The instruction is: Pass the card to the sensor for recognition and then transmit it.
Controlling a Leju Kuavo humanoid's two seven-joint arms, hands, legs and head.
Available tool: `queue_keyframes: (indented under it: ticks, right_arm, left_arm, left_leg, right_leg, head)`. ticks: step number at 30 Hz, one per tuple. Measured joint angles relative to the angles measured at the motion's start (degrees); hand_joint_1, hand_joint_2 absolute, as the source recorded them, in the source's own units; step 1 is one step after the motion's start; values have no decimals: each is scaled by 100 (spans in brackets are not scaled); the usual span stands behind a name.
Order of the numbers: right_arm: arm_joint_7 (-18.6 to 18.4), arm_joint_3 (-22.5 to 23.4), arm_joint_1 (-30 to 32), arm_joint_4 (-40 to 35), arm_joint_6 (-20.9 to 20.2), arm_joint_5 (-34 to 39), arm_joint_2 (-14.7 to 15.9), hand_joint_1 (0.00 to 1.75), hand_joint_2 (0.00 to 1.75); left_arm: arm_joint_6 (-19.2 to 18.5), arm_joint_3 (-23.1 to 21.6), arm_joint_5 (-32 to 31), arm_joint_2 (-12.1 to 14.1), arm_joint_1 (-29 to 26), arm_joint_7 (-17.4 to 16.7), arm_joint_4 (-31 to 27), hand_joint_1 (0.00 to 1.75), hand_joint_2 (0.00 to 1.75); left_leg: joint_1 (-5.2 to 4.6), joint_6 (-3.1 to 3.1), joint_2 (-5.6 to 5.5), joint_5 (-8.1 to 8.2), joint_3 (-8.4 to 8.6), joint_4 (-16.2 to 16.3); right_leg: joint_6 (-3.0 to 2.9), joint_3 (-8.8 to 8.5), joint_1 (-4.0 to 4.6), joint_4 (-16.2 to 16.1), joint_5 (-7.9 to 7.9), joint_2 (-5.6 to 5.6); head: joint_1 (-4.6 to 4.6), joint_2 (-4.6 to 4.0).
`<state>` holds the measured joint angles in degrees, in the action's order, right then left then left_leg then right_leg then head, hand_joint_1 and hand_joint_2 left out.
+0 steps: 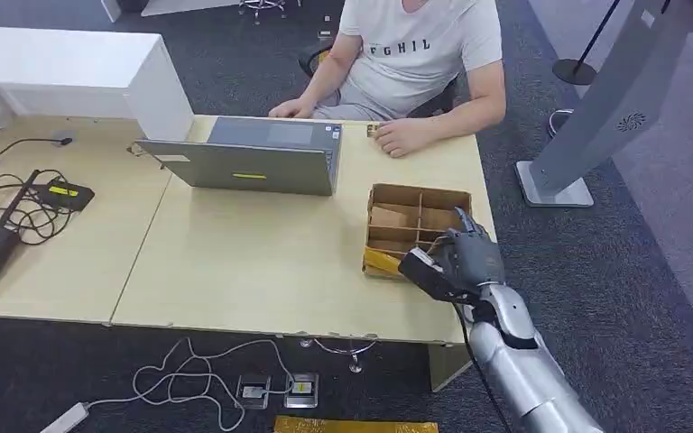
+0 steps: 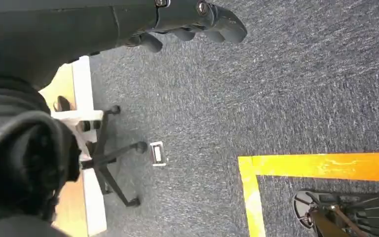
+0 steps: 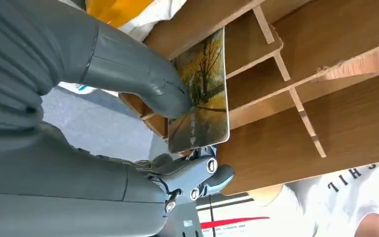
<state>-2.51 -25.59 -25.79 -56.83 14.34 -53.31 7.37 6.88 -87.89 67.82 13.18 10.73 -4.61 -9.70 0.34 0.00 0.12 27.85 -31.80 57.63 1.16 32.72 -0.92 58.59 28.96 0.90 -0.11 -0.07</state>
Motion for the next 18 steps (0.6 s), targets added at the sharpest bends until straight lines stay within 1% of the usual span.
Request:
queue_keyframes:
  ticks: [10,15,18]
  right_arm:
    - [35,-2,-109,229,89,68,-70,175,175]
    - [39,-2,-177,249,500,-17,-66,175,175]
    - [85,11,-280,135,851,-239,9,175,175]
  left_arm:
    - [-13,-9,-33,2,2,0,0,0,0]
    - [-13,-9,-42,4,1,0,0,0,0]
    - [-11,-9,-41,4,0,0,0,0,0]
  left_leg:
    - [0,0,0,0,2,0]
    - [0,0,1,-1,1,1]
    - [0,0,0,-1,0,1]
  right_leg:
    - [0,-1,0,0,0,0]
    - [0,1,0,0,-2,-1]
    - [0,1,0,0,-1,-1]
  head:
    - [2,0]
    - [0,0]
    - [2,0]
